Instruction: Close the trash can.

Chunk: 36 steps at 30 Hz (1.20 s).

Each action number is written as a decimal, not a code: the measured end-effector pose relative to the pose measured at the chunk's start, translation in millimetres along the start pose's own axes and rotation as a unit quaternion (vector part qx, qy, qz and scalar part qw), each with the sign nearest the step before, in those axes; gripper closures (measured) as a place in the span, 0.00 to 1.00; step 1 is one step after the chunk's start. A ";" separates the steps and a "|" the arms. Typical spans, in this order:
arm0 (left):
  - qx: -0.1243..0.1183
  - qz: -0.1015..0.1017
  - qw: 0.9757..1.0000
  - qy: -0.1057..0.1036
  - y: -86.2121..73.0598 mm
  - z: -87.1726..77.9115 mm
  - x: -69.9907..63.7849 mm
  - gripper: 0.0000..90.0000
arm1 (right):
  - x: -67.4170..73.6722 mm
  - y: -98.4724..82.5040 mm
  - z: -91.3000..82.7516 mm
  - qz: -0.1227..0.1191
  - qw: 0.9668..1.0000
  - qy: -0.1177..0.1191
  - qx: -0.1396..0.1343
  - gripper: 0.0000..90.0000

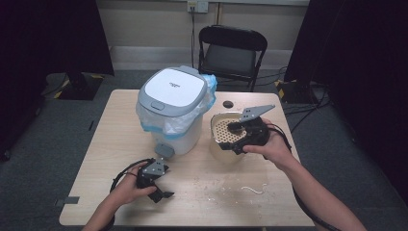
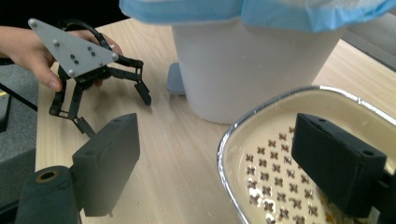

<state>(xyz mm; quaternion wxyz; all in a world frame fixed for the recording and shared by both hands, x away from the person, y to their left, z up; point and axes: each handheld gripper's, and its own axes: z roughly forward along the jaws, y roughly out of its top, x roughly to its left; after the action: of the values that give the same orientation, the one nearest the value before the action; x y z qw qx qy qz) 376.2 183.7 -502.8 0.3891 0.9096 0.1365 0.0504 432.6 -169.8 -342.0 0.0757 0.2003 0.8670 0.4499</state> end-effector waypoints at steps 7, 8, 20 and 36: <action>0.000 -0.001 1.000 0.000 -0.1 0.1 -0.1 0.00 | 1.9 -14.7 -1.6 0.008 1.000 0.003 -0.001 0.17; 0.000 -0.001 1.000 0.000 -0.1 0.1 -0.1 0.00 | 2.3 -16.5 -1.7 0.009 1.000 0.005 -0.001 0.17; -0.001 0.000 1.000 0.000 0.0 0.1 -0.1 0.00 | 5.9 -39.1 -3.3 0.011 1.000 0.001 0.013 0.17; 0.000 -0.001 1.000 0.000 -0.1 0.1 -0.1 0.00 | 6.0 -54.0 -18.1 0.010 1.000 -0.009 0.013 0.17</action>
<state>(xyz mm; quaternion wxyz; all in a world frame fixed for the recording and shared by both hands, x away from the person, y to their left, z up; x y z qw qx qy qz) 376.1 183.6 -503.0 0.3895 0.9094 0.1372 0.0504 406.5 -208.7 -374.9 0.0766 0.2140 0.8698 0.4379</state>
